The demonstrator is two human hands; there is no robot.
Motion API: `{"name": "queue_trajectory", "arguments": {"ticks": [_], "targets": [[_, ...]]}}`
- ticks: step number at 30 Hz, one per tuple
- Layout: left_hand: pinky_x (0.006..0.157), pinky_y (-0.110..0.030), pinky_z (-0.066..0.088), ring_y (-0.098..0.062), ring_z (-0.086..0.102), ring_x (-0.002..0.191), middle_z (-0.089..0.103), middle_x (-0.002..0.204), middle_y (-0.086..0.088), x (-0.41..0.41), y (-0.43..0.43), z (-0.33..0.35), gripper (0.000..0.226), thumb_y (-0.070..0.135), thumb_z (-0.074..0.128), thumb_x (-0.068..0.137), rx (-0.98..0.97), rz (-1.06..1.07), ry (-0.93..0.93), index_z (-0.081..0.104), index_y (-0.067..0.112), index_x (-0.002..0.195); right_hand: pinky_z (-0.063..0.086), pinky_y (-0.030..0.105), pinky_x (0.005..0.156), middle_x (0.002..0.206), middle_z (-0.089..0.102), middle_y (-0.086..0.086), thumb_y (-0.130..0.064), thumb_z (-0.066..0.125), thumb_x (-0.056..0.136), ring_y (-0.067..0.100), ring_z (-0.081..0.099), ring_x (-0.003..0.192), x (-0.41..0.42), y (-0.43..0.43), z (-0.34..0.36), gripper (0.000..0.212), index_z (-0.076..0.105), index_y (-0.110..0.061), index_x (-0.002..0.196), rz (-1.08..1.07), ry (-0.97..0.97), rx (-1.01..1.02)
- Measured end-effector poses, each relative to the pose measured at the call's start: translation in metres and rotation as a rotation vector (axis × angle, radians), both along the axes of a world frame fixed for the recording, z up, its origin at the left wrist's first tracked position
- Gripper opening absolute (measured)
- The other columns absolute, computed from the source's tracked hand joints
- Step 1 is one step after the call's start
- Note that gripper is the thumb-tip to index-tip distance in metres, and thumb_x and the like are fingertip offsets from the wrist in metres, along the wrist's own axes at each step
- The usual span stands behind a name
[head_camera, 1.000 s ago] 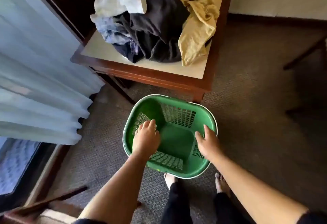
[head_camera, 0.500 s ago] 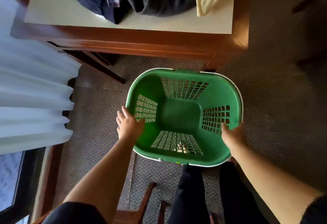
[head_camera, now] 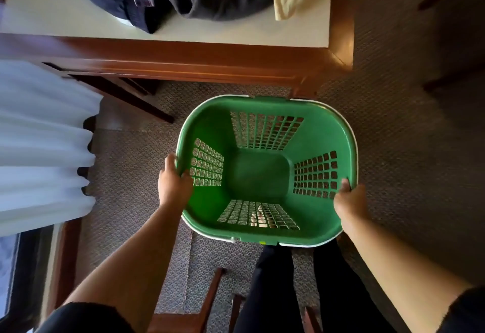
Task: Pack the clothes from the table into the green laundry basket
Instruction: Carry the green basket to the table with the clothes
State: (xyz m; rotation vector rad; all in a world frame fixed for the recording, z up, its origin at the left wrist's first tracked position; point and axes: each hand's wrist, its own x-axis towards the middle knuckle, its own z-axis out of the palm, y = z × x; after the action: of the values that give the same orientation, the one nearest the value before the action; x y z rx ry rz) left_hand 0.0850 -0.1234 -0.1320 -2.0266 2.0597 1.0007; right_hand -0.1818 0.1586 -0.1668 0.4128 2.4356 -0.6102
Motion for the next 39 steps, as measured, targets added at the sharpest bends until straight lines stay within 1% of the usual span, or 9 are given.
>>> {"name": "queue_trajectory", "arguments": {"ticks": [4,9,14,18,23,27,32,35,39], "targets": [[0.076,-0.040,0.047,-0.035,0.060,0.084,0.063,0.099,-0.015,-0.005,0.020,0.025,0.047,0.017,0.063,0.090,0.029,-0.018,-0.014,0.042,0.016,0.132,0.043,0.039,0.063,0.094,0.059,0.018,-0.040,0.043,0.105,0.032,0.059,0.077,-0.009,0.024,0.029,0.034,0.049,-0.007,0.105,0.049,0.053,0.014],[0.072,-0.039,0.043,-0.032,0.056,0.078,0.061,0.092,-0.014,-0.026,0.065,0.054,0.041,0.023,0.066,0.090,0.026,-0.058,-0.074,0.040,0.010,0.119,0.054,0.054,0.078,0.103,0.066,0.027,-0.043,0.044,0.104,0.044,0.065,0.092,-0.031,0.061,0.073,0.045,0.056,0.000,0.107,0.105,0.143,0.032],[0.076,-0.041,0.048,-0.032,0.057,0.080,0.062,0.089,-0.014,-0.069,0.128,0.083,0.032,0.029,0.065,0.090,-0.002,0.051,-0.092,0.049,0.006,0.108,0.045,0.039,0.068,0.106,0.065,0.024,-0.036,0.043,0.106,0.039,0.065,0.090,-0.080,0.110,0.116,0.039,0.054,0.001,0.114,0.137,0.166,-0.053],[0.073,-0.040,0.051,-0.030,0.060,0.075,0.066,0.088,-0.012,-0.111,0.190,0.102,0.029,0.025,0.069,0.088,-0.060,0.128,-0.027,0.051,0.009,0.105,0.056,0.050,0.076,0.110,0.066,0.021,-0.033,0.038,0.107,0.040,0.067,0.094,-0.130,0.159,0.151,0.035,0.052,-0.005,0.122,0.244,0.223,-0.145],[0.075,-0.040,0.050,-0.033,0.063,0.082,0.068,0.095,-0.016,-0.171,0.249,0.124,0.031,0.024,0.072,0.086,-0.107,0.171,0.012,0.054,0.007,0.105,0.053,0.044,0.080,0.124,0.060,0.023,-0.019,0.034,0.108,0.041,0.062,0.108,-0.199,0.204,0.188,0.051,0.022,-0.015,0.158,0.414,0.305,-0.163],[0.075,-0.041,0.052,-0.032,0.062,0.079,0.068,0.094,-0.016,-0.218,0.277,0.140,0.027,0.025,0.070,0.087,-0.124,0.185,0.057,0.053,0.008,0.099,0.057,0.055,0.082,0.113,0.058,0.023,-0.012,0.041,0.103,0.040,0.062,0.103,-0.250,0.224,0.198,0.064,0.015,-0.026,0.160,0.465,0.340,-0.063],[0.080,-0.044,0.055,-0.037,0.066,0.084,0.068,0.094,-0.017,-0.262,0.288,0.144,0.030,0.034,0.067,0.090,-0.081,0.256,0.131,0.052,0.010,0.100,0.059,0.053,0.079,0.116,0.056,0.021,-0.006,0.053,0.095,0.038,0.061,0.107,-0.304,0.216,0.201,0.084,0.007,-0.032,0.160,0.531,0.329,0.002],[0.071,-0.048,0.063,-0.030,0.074,0.070,0.071,0.084,-0.008,-0.279,0.285,0.129,0.033,0.050,0.064,0.084,-0.013,0.343,0.231,0.050,0.022,0.094,0.059,0.053,0.080,0.117,0.056,0.018,-0.009,0.059,0.092,0.038,0.060,0.109,-0.340,0.197,0.199,0.091,0.003,-0.037,0.158,0.583,0.325,0.062],[0.059,-0.047,0.064,-0.021,0.075,0.059,0.073,0.082,-0.007,-0.314,0.277,0.127,0.021,0.038,0.069,0.090,0.029,0.451,0.338,0.055,0.023,0.094,0.056,0.056,0.085,0.120,0.051,0.016,-0.014,0.062,0.091,0.035,0.056,0.111,-0.387,0.165,0.195,0.097,-0.004,-0.044,0.155,0.664,0.302,0.095]]}}
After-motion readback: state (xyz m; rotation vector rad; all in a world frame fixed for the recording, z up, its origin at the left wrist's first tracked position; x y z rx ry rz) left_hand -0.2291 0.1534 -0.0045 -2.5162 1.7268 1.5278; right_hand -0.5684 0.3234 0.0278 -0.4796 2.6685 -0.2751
